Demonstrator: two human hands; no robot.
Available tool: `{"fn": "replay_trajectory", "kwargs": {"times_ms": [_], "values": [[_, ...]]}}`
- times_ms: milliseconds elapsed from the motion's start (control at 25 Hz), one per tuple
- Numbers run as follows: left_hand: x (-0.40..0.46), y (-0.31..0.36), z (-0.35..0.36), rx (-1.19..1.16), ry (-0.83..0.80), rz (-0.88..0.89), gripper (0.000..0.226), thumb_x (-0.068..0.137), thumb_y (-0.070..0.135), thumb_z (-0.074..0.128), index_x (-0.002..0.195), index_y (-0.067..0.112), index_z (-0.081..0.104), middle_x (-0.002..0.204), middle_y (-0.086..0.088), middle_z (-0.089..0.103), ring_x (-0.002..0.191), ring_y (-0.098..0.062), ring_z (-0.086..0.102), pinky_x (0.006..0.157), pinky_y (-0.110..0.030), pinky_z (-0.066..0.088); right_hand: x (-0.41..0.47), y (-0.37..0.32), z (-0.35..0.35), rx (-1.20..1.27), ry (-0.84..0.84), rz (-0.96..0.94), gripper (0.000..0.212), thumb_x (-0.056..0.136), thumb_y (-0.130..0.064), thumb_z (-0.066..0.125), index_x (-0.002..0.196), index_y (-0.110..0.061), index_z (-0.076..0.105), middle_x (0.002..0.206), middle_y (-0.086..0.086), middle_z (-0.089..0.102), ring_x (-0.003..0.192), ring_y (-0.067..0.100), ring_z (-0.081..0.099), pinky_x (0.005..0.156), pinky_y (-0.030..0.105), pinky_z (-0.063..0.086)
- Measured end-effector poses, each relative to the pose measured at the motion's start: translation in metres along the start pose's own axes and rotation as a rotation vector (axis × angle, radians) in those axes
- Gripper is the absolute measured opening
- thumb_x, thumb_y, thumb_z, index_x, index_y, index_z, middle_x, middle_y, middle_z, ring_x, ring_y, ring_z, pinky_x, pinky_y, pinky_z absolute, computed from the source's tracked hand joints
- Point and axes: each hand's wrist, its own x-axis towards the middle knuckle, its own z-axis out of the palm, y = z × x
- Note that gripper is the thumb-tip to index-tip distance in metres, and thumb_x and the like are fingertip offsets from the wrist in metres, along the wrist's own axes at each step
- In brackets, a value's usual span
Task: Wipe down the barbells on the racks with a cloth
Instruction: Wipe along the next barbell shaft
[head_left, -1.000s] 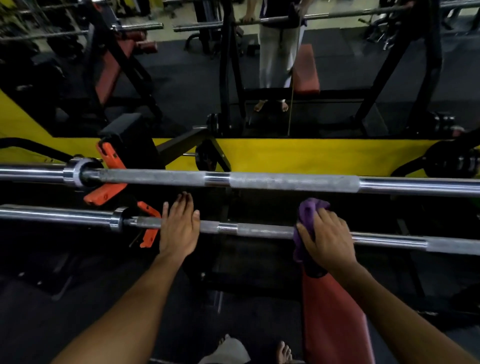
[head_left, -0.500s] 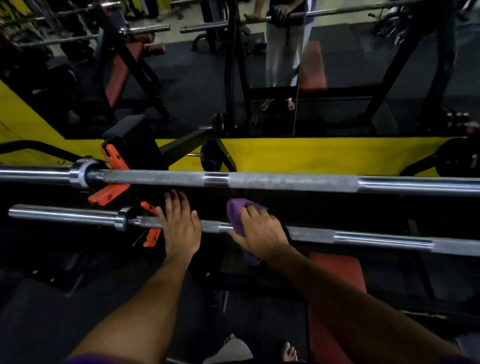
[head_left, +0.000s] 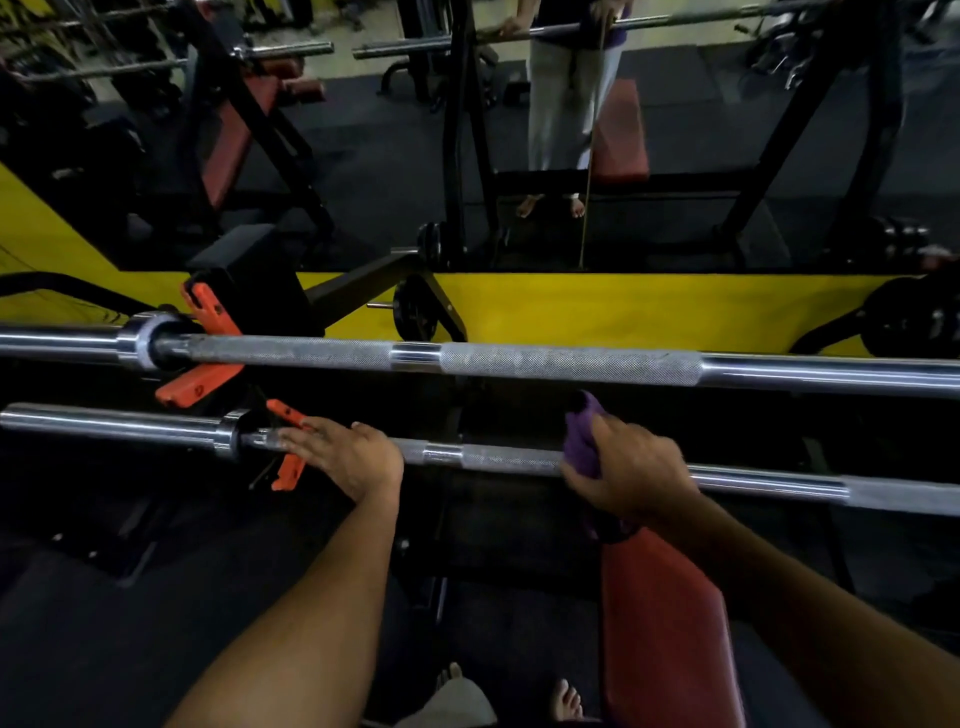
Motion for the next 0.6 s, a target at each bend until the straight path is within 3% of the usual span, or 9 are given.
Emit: {"fn": "replay_trajectory", "kwargs": {"times_ms": [120, 240, 440, 600], "values": [[0.002, -0.004, 0.001, 0.077, -0.023, 0.027, 0.067, 0.103, 0.017, 0.043, 0.155, -0.011, 0.01, 0.161, -0.035, -0.011, 0.152, -0.045, -0.013, 0.124, -0.045, -0.007, 0.032, -0.065, 0.016, 0.073, -0.024, -0.061, 0.064, 0.079, -0.071, 0.051, 0.117, -0.02, 0.053, 0.113, 0.005, 0.067, 0.098, 0.03, 0.068, 0.076, 0.038, 0.052], [0.003, -0.003, -0.003, 0.156, -0.052, 0.023, 0.068, 0.103, 0.019, 0.044, 0.153, -0.014, 0.011, 0.158, -0.042, -0.006, 0.15, -0.049, -0.01, 0.122, -0.046, -0.01, 0.046, -0.109, 0.025, 0.063, 0.029, -0.179, 0.067, 0.081, -0.069, 0.058, 0.12, -0.015, 0.055, 0.112, 0.008, 0.065, 0.095, 0.032, 0.066, 0.065, 0.039, 0.052], [0.011, -0.014, -0.008, 0.228, -0.088, 0.106, 0.07, 0.106, 0.024, 0.042, 0.154, -0.013, 0.008, 0.159, -0.039, -0.008, 0.151, -0.048, -0.01, 0.124, -0.048, -0.007, 0.02, -0.065, 0.031, 0.049, 0.188, -0.271, 0.064, 0.063, -0.058, 0.082, 0.107, -0.017, 0.061, 0.095, 0.001, 0.064, 0.077, 0.023, 0.067, 0.049, 0.032, 0.052], [0.014, -0.016, -0.009, 0.313, -0.105, 0.151, 0.066, 0.106, 0.024, 0.041, 0.154, -0.011, 0.013, 0.158, -0.042, -0.007, 0.15, -0.051, -0.01, 0.124, -0.053, -0.006, -0.009, -0.015, 0.028, 0.16, 0.269, -0.196, 0.053, 0.067, -0.042, 0.083, 0.103, -0.02, 0.051, 0.092, 0.002, 0.06, 0.078, 0.026, 0.062, 0.061, 0.036, 0.053]]}}
